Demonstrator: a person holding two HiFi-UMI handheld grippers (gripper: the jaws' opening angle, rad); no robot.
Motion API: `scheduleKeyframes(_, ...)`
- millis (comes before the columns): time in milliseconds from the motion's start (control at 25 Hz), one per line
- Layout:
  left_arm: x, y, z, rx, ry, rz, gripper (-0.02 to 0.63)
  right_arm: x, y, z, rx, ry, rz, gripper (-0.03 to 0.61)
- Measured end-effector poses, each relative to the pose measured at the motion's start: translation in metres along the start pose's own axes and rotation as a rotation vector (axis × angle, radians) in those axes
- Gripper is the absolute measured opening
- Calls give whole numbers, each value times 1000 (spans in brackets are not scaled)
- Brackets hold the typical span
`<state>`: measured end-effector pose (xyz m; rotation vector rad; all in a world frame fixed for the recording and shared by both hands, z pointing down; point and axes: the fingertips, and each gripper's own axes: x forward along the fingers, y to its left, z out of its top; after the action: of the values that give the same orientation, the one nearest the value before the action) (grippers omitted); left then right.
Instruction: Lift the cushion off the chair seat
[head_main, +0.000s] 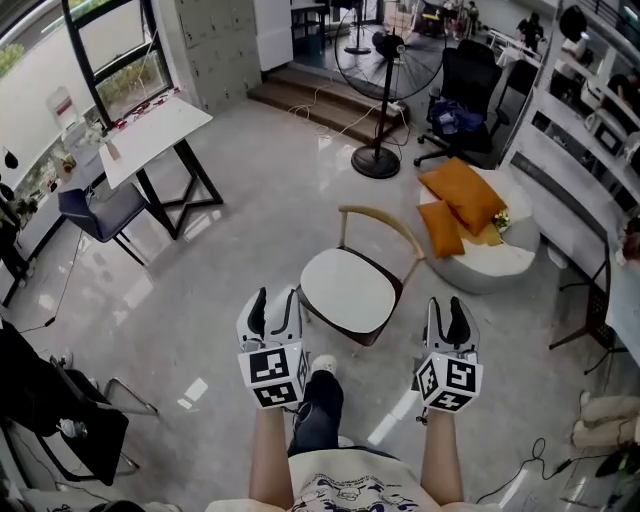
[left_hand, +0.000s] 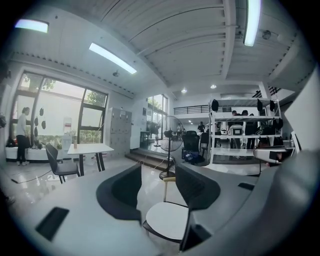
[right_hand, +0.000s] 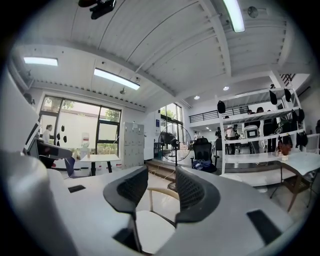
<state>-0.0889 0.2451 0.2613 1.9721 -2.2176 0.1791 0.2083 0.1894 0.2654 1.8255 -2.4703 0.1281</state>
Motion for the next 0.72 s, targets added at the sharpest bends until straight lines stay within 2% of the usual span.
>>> scheduleKeyframes(280,112,24,34,13,10,-51,207,104,4,23,2,-2,-54,187)
scheduleKeyframes(720,287,64,52,19,44,-119,215,259,13,20,0,38,-128,195)
